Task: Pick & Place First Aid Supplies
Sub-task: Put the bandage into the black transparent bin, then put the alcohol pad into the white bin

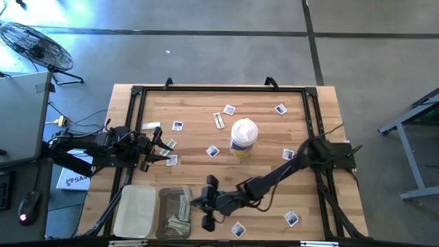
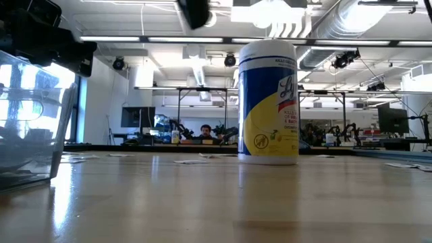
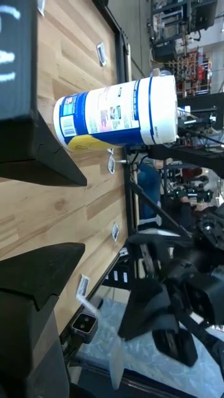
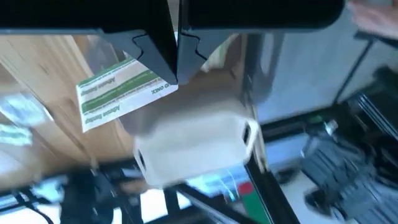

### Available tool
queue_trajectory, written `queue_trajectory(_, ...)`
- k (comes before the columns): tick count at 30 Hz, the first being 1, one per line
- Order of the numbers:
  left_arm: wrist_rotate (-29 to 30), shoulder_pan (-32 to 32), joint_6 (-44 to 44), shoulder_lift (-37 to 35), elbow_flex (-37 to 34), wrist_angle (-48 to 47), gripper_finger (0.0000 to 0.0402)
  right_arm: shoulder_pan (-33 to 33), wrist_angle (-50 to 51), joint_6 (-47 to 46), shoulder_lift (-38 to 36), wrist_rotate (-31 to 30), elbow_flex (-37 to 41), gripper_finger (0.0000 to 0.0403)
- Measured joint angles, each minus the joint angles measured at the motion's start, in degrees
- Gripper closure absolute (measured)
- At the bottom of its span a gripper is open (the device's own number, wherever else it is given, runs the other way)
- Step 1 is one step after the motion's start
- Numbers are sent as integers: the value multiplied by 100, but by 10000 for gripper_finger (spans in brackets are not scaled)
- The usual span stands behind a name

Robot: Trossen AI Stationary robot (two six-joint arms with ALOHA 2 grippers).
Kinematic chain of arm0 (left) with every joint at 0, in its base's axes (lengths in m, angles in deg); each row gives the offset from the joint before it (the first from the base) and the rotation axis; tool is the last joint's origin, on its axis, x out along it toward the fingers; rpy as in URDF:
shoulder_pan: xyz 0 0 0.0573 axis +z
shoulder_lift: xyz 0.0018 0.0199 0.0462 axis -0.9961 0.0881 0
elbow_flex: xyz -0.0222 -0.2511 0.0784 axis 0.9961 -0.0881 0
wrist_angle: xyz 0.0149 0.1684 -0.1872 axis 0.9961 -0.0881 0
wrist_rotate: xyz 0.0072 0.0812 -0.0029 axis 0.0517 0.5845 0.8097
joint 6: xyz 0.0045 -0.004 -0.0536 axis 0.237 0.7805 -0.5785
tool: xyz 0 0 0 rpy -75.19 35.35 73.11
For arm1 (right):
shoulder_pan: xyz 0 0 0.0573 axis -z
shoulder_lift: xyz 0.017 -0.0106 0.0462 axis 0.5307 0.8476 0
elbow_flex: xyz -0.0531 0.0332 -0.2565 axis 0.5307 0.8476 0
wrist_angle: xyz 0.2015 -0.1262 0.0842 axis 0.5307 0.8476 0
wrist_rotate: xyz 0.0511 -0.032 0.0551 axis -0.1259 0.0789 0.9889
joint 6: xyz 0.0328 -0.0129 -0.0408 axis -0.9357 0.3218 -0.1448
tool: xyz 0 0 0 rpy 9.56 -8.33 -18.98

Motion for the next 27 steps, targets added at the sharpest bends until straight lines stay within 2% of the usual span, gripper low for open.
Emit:
queue_trajectory(6, -15, 1, 0, 0, 0, 0, 247, 33, 162, 202, 871, 87, -888, 402)
queue_trajectory(10, -17, 1, 0, -1, 0, 0, 247, 36, 218, 183, 1247, 113, -1191, 402)
queue_trajectory(16, -15, 0, 0, 1, 0, 0, 247, 85, 199, 125, 1295, 2, -1126, 391)
queue_trajectory(23, -15, 1, 0, 0, 0, 0, 247, 105, 209, 72, 1295, 229, -1119, 339)
queue_trajectory(27, -13, 2, 0, 1, 0, 0, 247, 96, 221, 400, 1172, 528, -1117, 322)
